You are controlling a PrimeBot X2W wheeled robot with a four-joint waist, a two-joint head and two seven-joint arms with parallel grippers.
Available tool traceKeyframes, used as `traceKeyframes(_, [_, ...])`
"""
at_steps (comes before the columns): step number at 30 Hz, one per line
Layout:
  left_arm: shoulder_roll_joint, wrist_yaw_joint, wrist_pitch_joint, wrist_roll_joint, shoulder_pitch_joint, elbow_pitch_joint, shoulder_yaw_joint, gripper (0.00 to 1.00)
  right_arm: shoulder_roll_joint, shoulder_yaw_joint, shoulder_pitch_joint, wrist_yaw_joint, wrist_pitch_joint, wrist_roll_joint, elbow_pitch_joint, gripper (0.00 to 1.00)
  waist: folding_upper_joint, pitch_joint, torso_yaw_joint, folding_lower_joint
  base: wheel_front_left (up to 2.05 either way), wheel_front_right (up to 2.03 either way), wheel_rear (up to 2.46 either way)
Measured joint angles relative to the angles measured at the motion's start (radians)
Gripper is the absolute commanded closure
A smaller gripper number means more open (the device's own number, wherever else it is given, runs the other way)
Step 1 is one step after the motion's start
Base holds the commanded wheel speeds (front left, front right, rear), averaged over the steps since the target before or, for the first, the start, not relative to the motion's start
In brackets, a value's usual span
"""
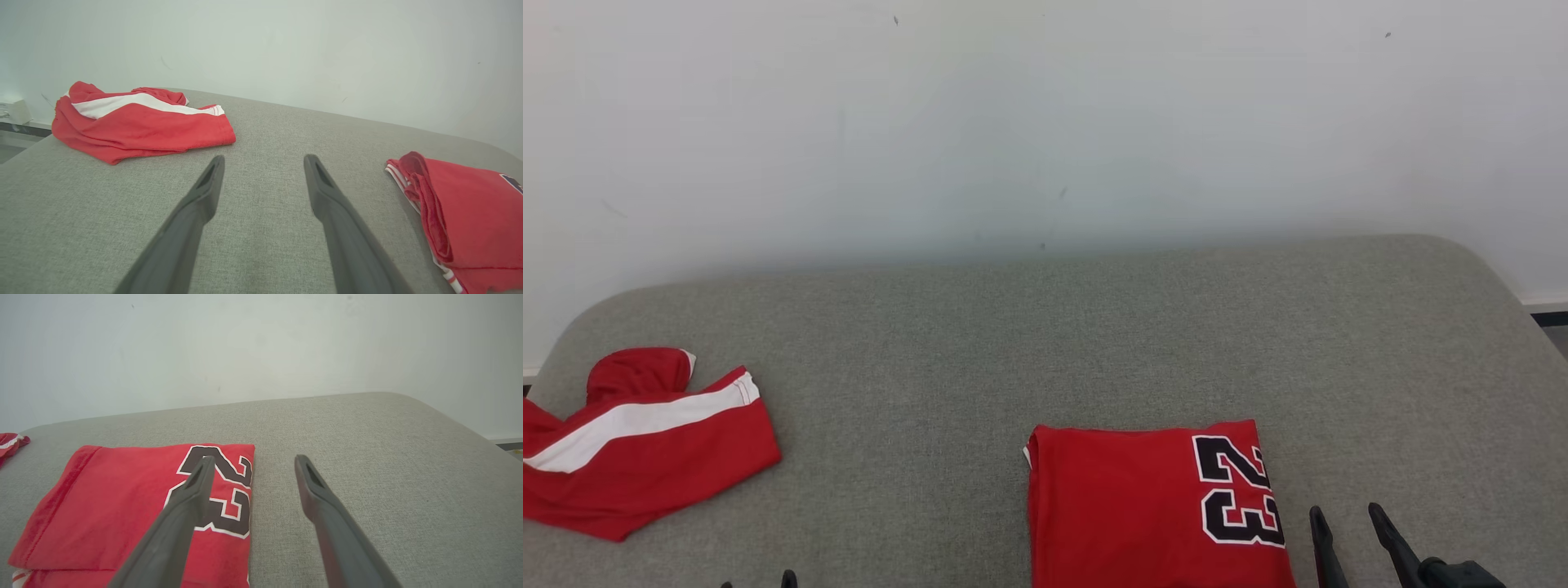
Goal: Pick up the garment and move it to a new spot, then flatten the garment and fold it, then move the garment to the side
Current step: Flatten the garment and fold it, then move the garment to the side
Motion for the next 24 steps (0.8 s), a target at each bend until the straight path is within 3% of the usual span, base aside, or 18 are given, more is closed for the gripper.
traceKeyframes(24, [0.000, 0.000, 0.000, 0.005, -0.007, 0.018, -0.002, 0.00, 0.008, 0.011, -0.035, 0.000, 0.009, 0.009, 0.039, 0.00, 0.0000, 0.014, 0.016, 0.0000, 0.00, 0.00, 0.00])
